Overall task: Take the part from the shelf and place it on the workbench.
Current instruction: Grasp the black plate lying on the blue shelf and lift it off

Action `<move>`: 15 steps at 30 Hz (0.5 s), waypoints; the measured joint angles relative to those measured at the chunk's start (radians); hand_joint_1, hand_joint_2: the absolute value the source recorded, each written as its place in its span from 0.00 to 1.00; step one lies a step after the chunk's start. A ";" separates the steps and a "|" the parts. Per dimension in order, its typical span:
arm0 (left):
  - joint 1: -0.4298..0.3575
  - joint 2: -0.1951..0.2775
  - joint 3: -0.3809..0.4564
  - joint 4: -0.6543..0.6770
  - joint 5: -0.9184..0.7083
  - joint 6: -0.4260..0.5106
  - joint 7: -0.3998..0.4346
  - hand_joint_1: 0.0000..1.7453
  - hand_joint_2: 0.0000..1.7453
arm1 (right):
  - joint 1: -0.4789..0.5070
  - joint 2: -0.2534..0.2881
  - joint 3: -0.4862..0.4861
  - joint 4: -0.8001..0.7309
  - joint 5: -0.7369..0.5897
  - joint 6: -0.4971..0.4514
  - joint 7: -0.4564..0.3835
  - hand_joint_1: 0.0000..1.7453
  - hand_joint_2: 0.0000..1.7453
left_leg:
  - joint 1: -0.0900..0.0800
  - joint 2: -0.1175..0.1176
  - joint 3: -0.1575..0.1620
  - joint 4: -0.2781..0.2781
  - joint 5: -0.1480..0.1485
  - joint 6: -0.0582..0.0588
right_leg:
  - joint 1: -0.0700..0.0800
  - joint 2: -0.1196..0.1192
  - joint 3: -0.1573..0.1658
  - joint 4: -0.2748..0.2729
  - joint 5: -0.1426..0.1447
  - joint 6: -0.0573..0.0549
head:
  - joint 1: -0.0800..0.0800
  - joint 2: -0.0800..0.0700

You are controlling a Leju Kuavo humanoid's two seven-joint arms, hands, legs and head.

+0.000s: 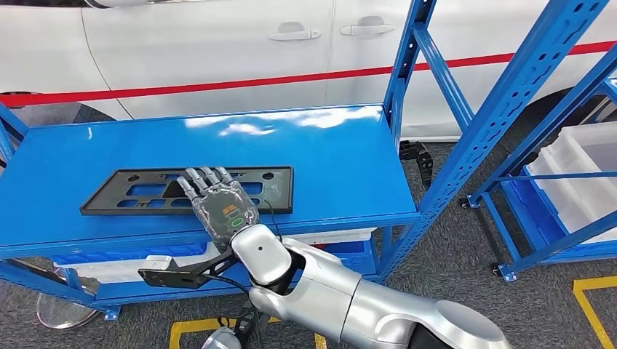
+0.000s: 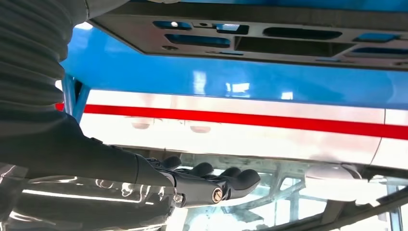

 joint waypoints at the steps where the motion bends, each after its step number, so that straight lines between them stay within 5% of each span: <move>1: -0.001 -0.001 0.000 0.000 0.000 0.000 -0.003 0.00 0.00 | -0.002 0.000 0.001 0.003 0.002 0.008 0.003 0.00 1.00 | 0.000 0.000 0.000 0.000 0.000 0.000 | 0.000 0.000 0.000 0.000 0.000 0.000 | 0.000 0.000; 15: 0.000 -0.005 0.000 0.000 -0.006 0.018 -0.017 0.00 0.00 | -0.019 -0.001 0.006 0.081 -0.022 0.010 0.009 0.00 1.00 | 0.000 0.000 0.000 0.000 0.000 0.000 | 0.000 0.000 0.000 0.000 0.000 0.000 | 0.000 0.000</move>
